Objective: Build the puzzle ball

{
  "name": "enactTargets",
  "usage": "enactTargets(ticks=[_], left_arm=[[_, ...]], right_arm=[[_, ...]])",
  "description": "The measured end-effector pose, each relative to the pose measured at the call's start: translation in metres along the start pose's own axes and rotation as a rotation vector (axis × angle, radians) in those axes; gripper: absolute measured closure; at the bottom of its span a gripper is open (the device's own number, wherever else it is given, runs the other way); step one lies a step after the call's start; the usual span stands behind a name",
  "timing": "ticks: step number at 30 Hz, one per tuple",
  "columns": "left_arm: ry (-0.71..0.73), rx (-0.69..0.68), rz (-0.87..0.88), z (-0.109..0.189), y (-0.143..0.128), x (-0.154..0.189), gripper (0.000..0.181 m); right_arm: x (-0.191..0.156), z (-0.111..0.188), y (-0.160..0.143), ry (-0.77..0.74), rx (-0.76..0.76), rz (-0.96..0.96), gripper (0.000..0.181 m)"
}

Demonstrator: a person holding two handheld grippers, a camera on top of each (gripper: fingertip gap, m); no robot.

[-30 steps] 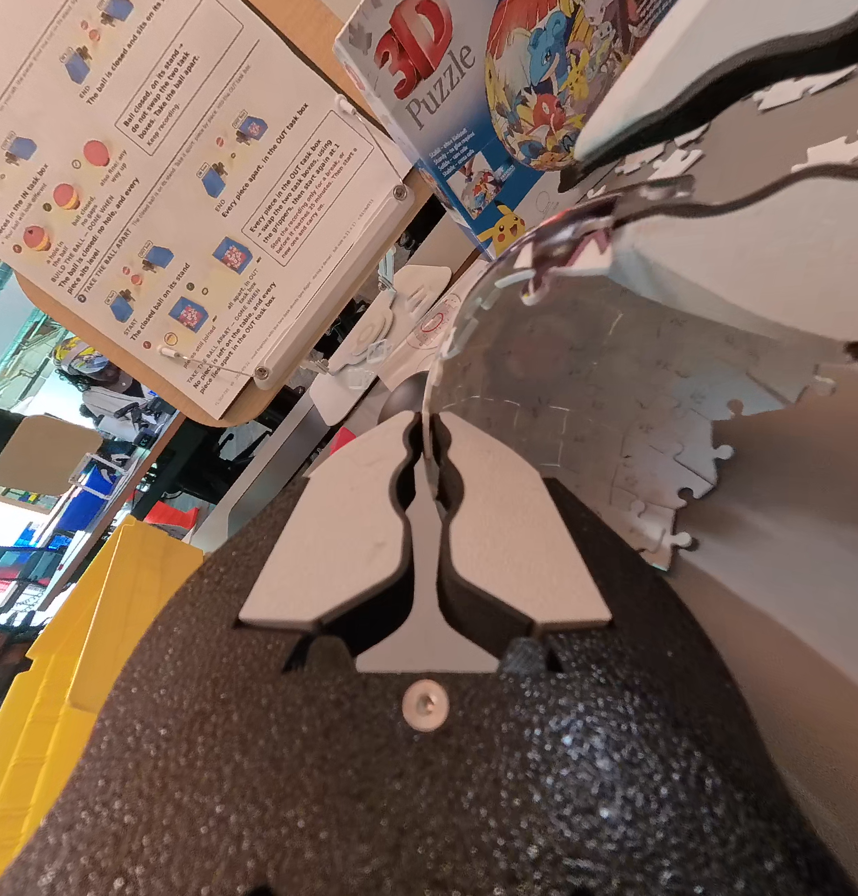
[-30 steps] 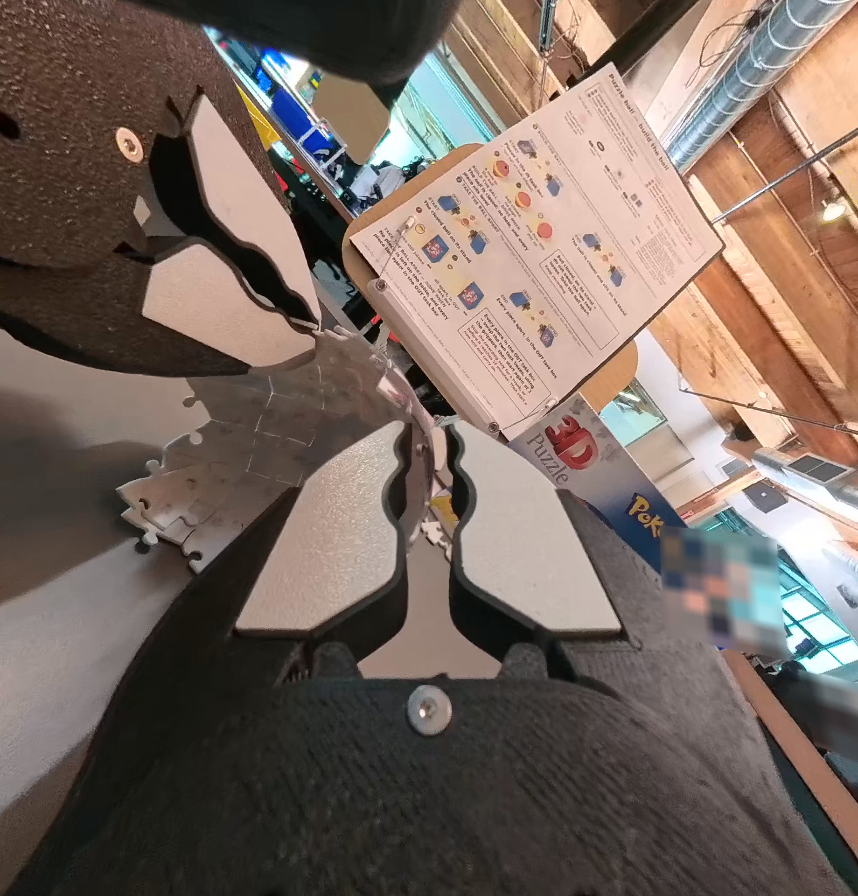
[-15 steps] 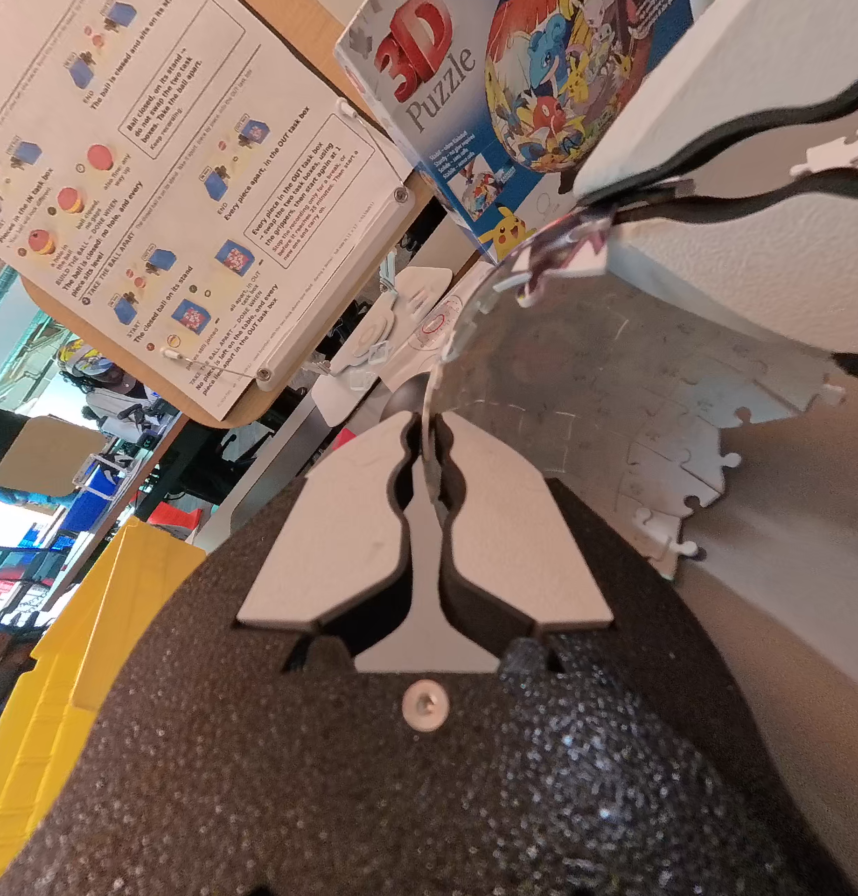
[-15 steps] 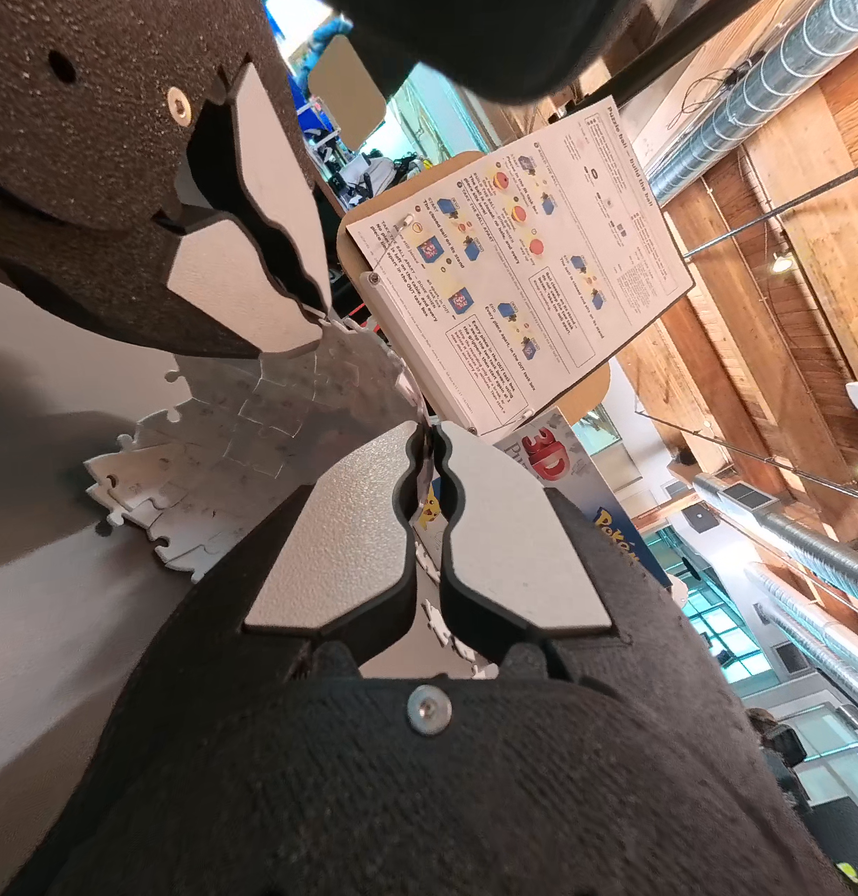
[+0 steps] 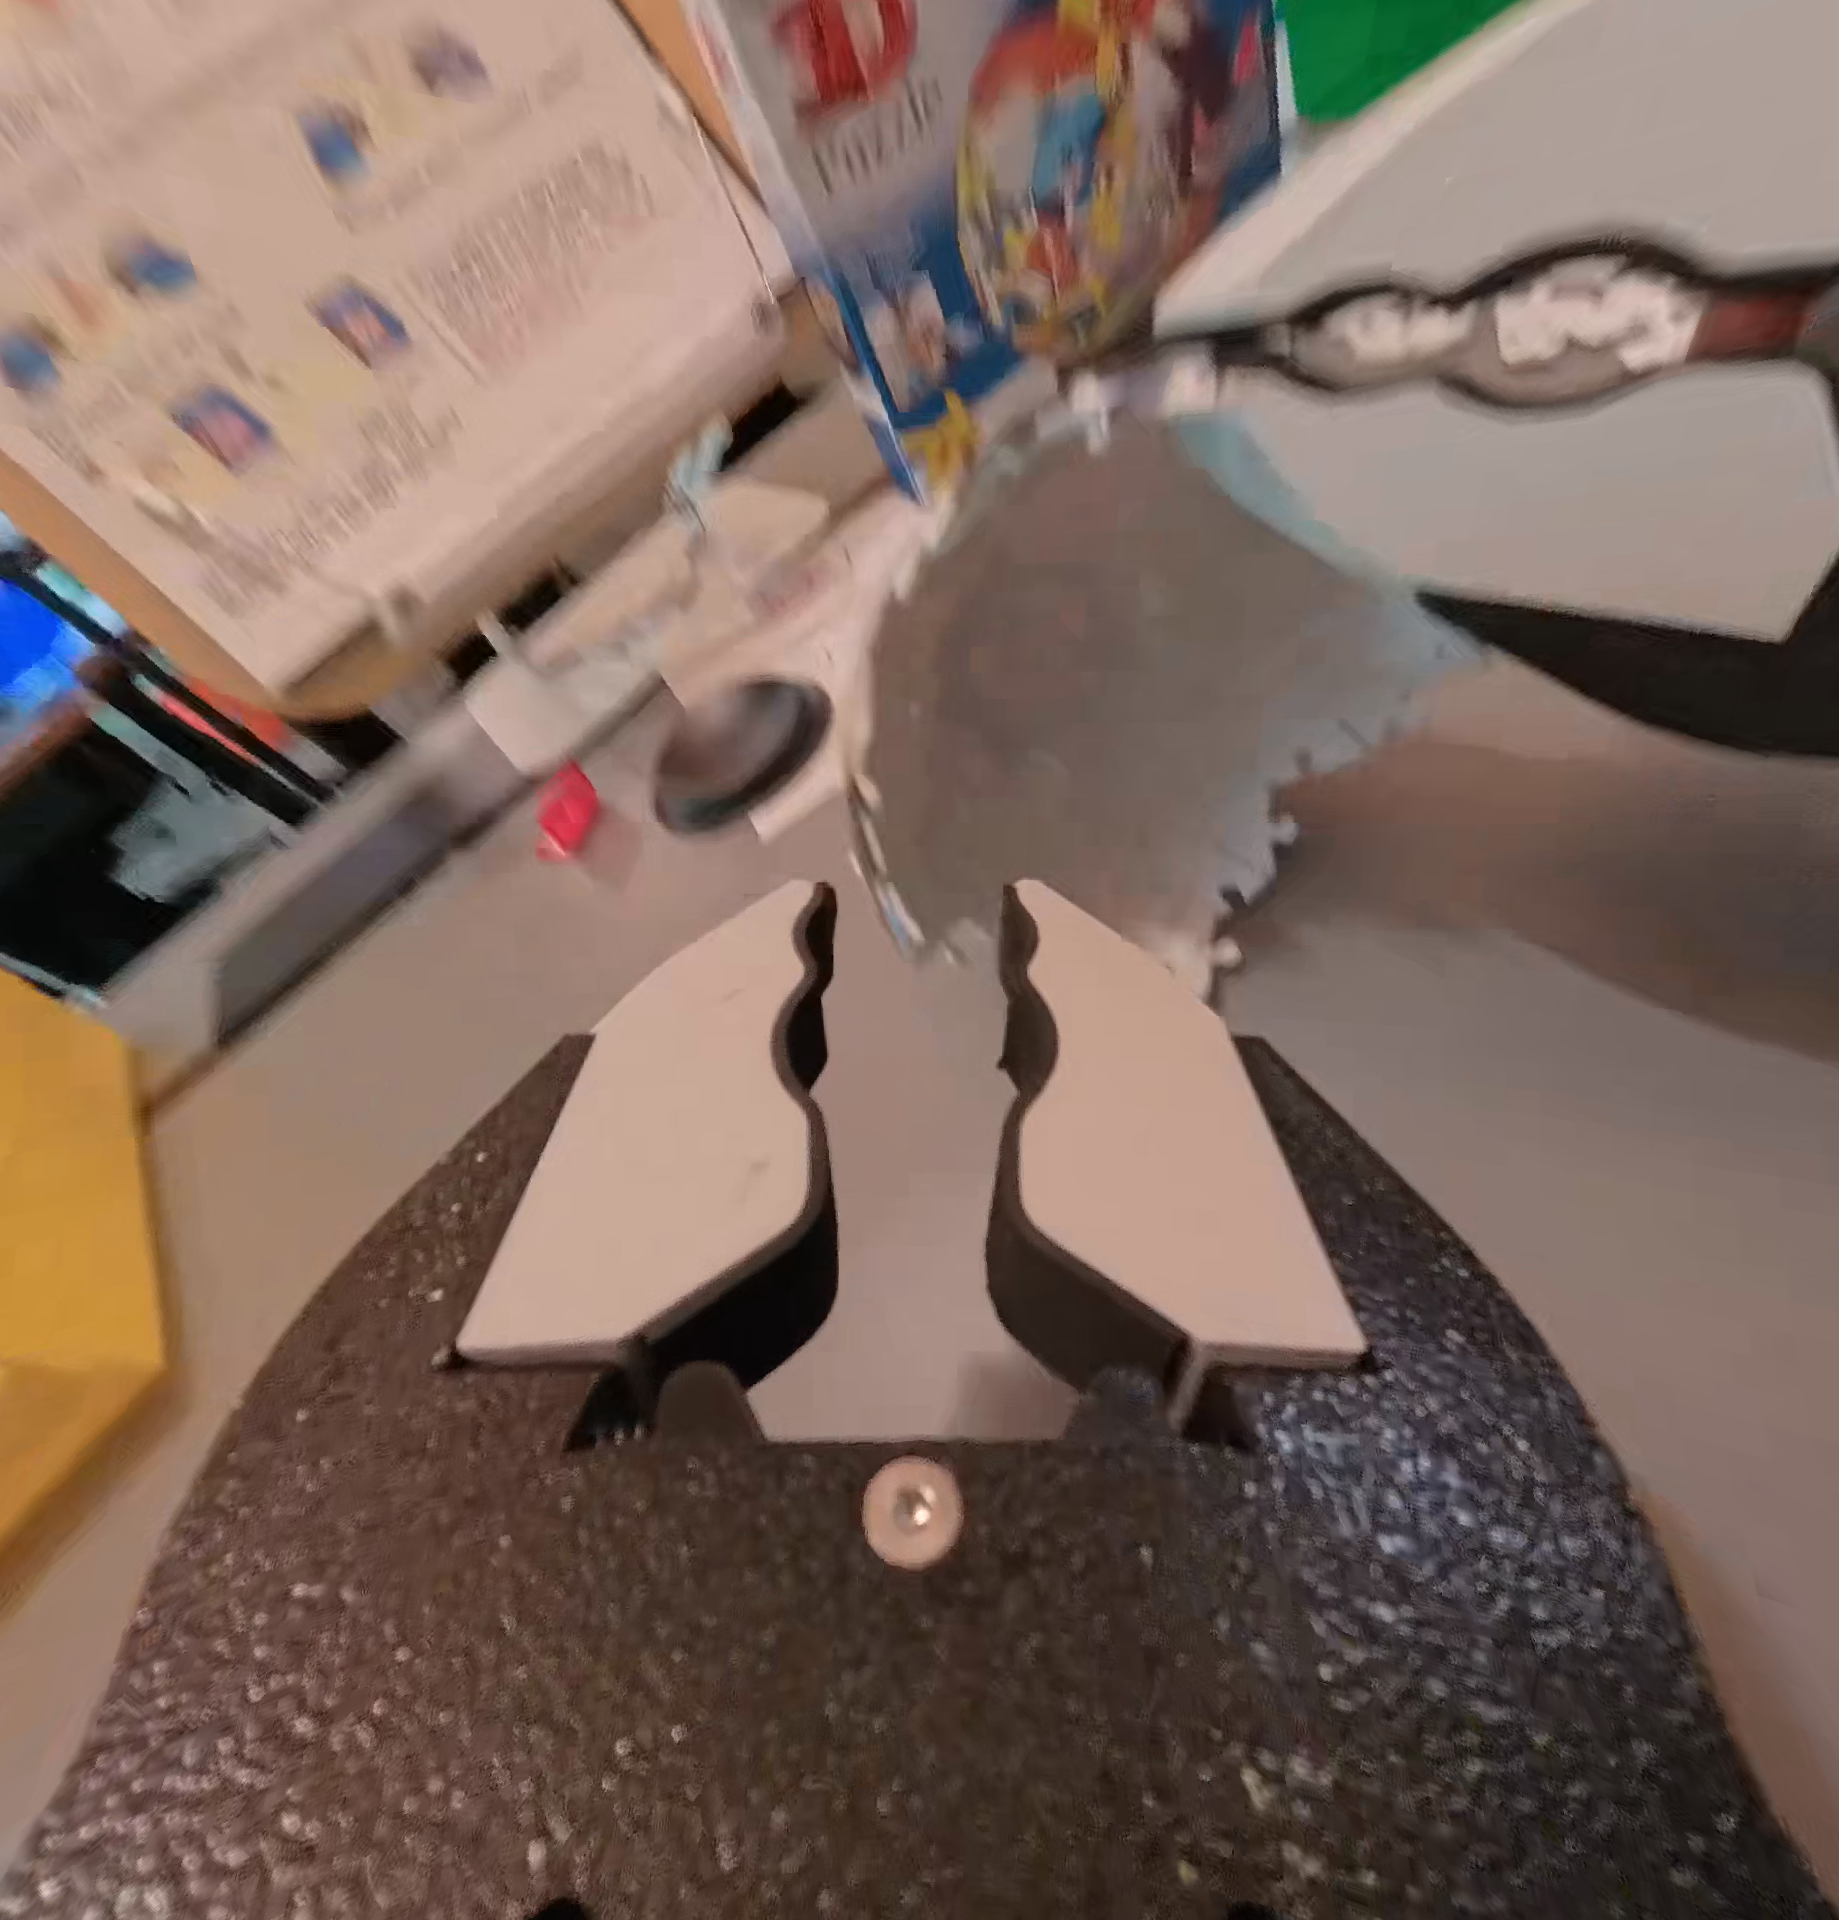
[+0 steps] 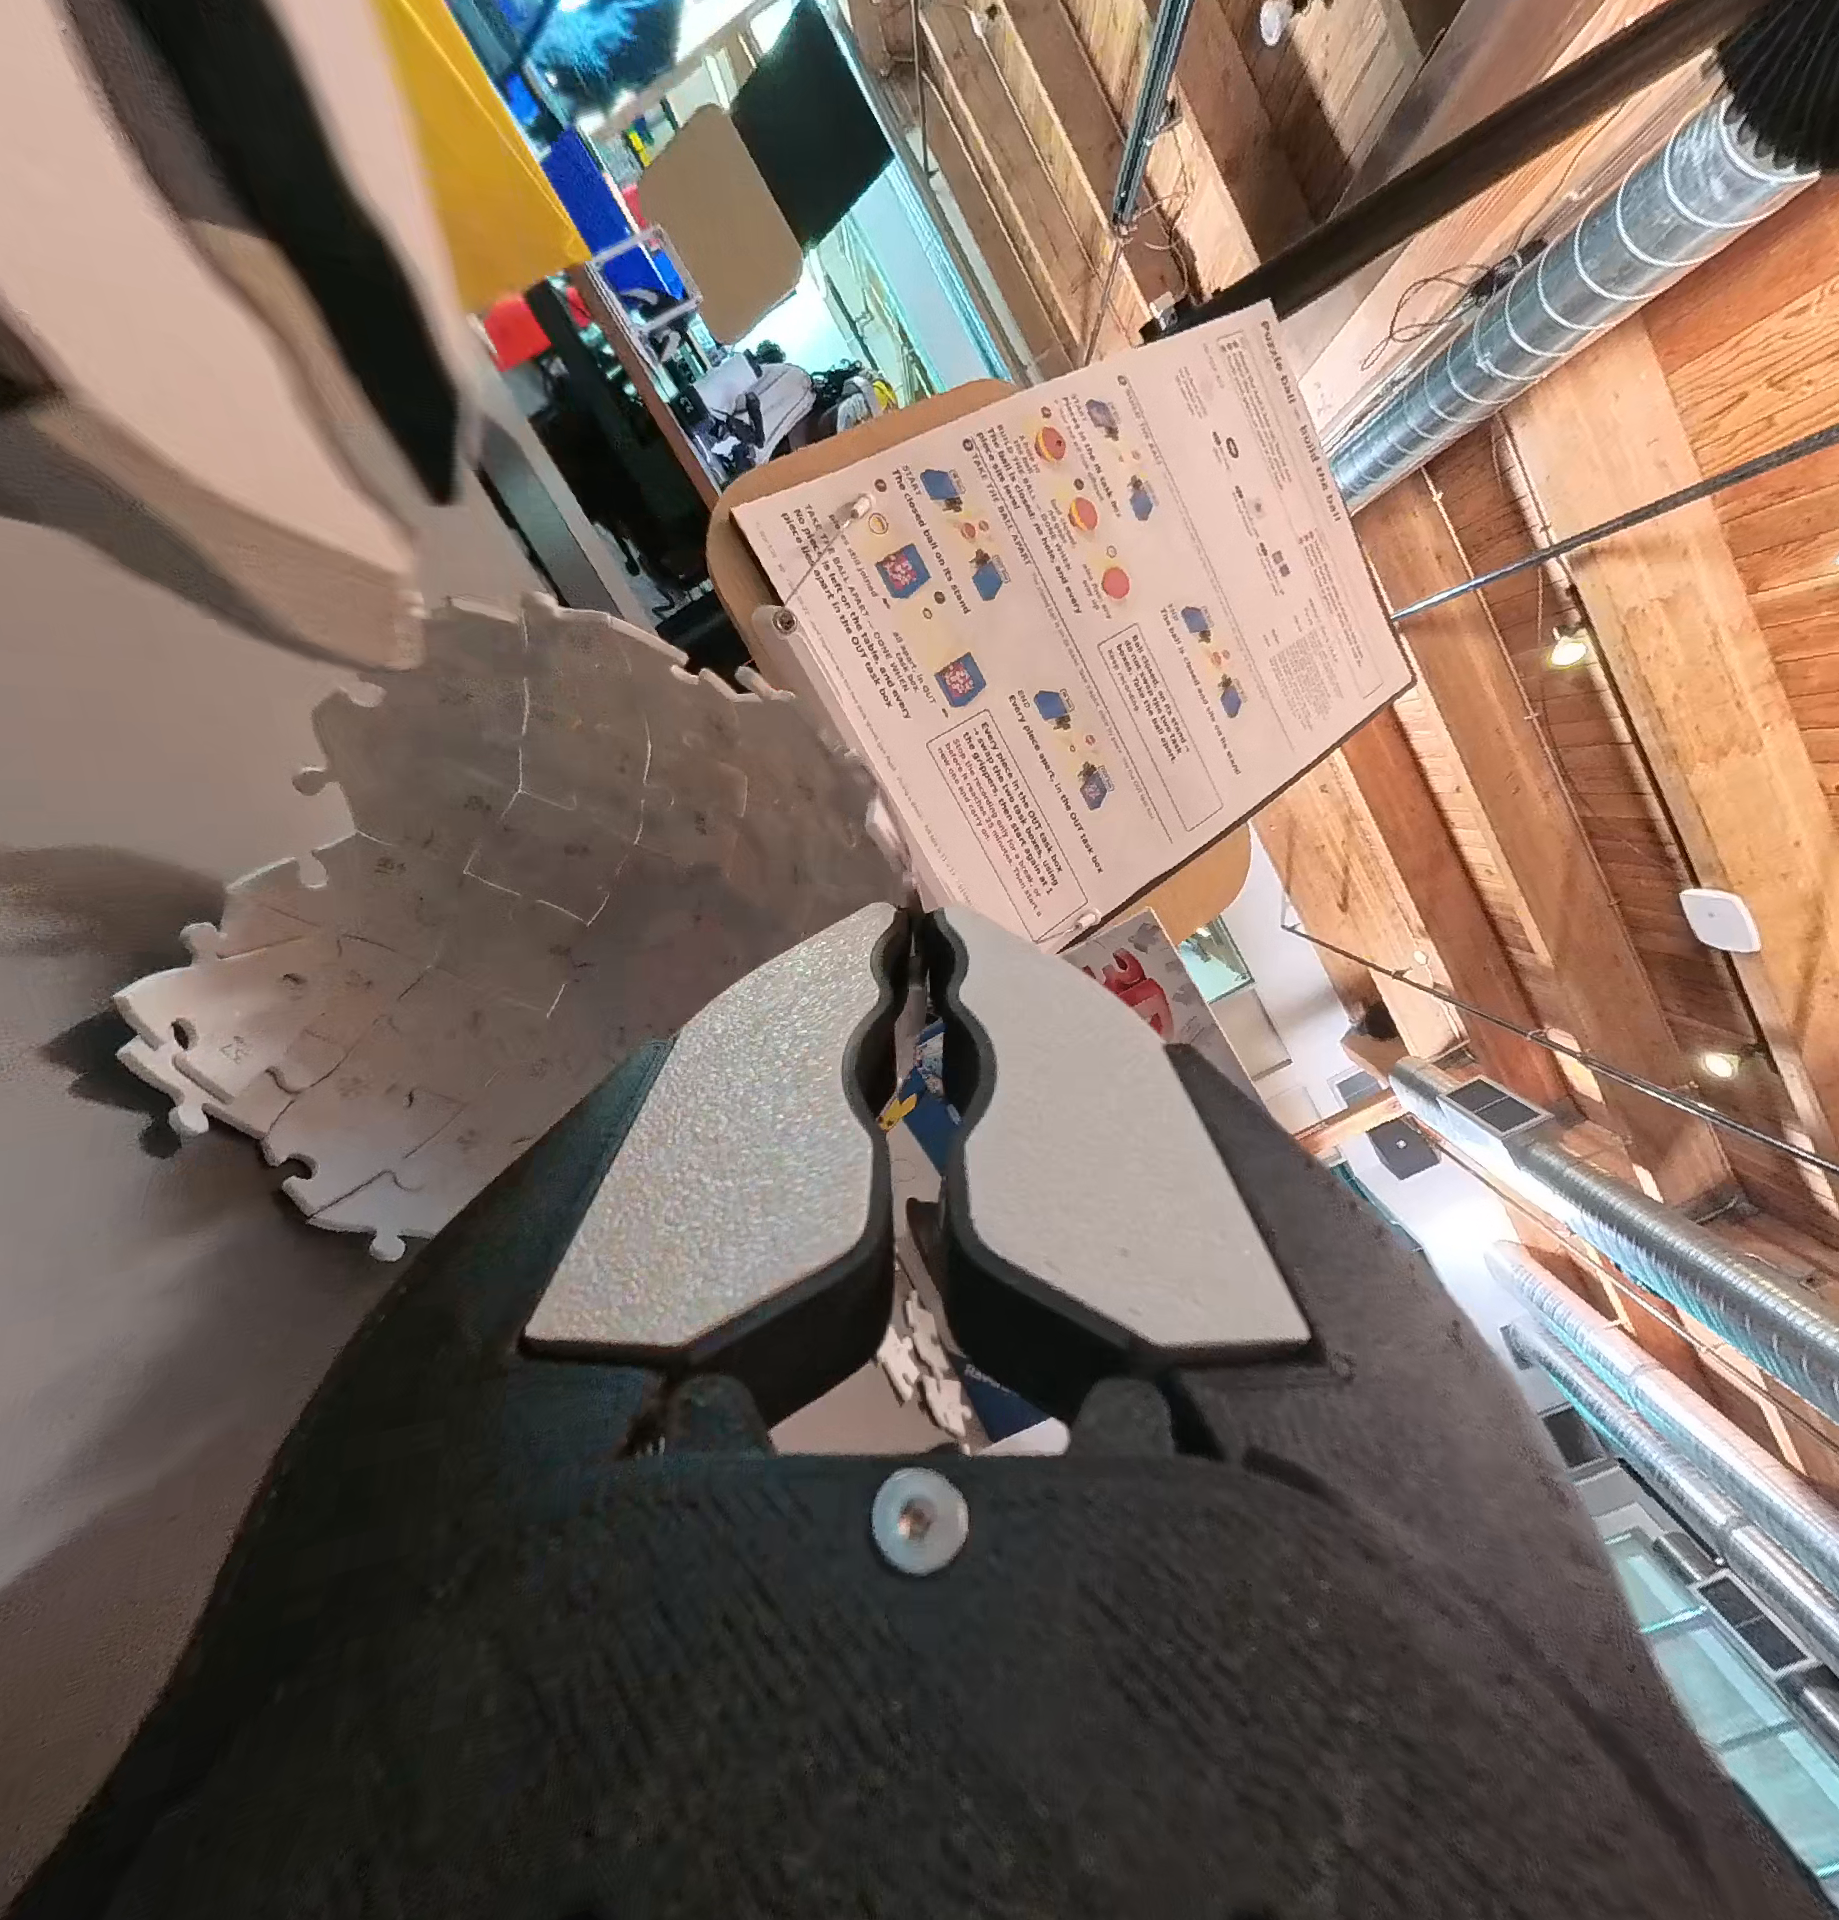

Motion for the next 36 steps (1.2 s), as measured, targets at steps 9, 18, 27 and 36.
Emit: enactTargets(ticks=[9,18,27,36], left_arm=[[-0.224,-0.138,-0.11,-0.009,-0.018,0.041,0.158],[-0.294,-0.197,-0.118,-0.034,-0.016,0.039,0.153],[-0.269,-0.351,0.098,-0.031,-0.018,0.035,0.16],[-0.157,-0.452,0.229,-0.025,-0.022,0.039,0.168]], right_arm=[[-0.005,0.004,0.004,-0.021,0.022,0.056,0.178],[-0.007,0.008,0.009,-0.023,0.056,0.085,0.178],[-0.01,0.008,0.011,-0.02,0.065,0.1,0.178],[-0.011,0.008,0.013,-0.021,0.068,0.107,0.178]])
Point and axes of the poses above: each gripper's, where its closed fingertips meet, z back along the fingers, y out of its top, x = y × z across the jaws, the point moved 10 cm from there along z, back along the fingers, and after that the axes turned 8 degrees about y, right-handed, at the moved point
